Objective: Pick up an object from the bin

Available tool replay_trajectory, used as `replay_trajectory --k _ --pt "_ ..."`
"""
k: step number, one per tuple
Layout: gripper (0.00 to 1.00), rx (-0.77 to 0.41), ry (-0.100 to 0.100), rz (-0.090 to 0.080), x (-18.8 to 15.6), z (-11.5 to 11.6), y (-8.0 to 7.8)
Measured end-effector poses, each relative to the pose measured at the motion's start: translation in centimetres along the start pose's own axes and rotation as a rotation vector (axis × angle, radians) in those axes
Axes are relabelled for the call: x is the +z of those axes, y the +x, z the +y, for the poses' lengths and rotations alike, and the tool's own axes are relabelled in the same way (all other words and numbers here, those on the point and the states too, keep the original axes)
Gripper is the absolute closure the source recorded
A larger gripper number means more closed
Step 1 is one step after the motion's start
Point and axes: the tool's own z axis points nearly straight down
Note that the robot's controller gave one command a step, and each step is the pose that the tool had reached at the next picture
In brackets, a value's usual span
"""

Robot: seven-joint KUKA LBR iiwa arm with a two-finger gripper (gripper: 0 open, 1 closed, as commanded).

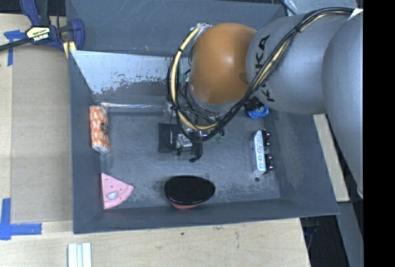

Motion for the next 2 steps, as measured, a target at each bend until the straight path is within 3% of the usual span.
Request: replay_trajectory --k 1,2 --pt "0.0 0.115 0.0 -0.006 -1.3 -2.8 -3.2" --pt "0.0 -0.086 0.0 0.002 5.7 -3.5 -2.0"
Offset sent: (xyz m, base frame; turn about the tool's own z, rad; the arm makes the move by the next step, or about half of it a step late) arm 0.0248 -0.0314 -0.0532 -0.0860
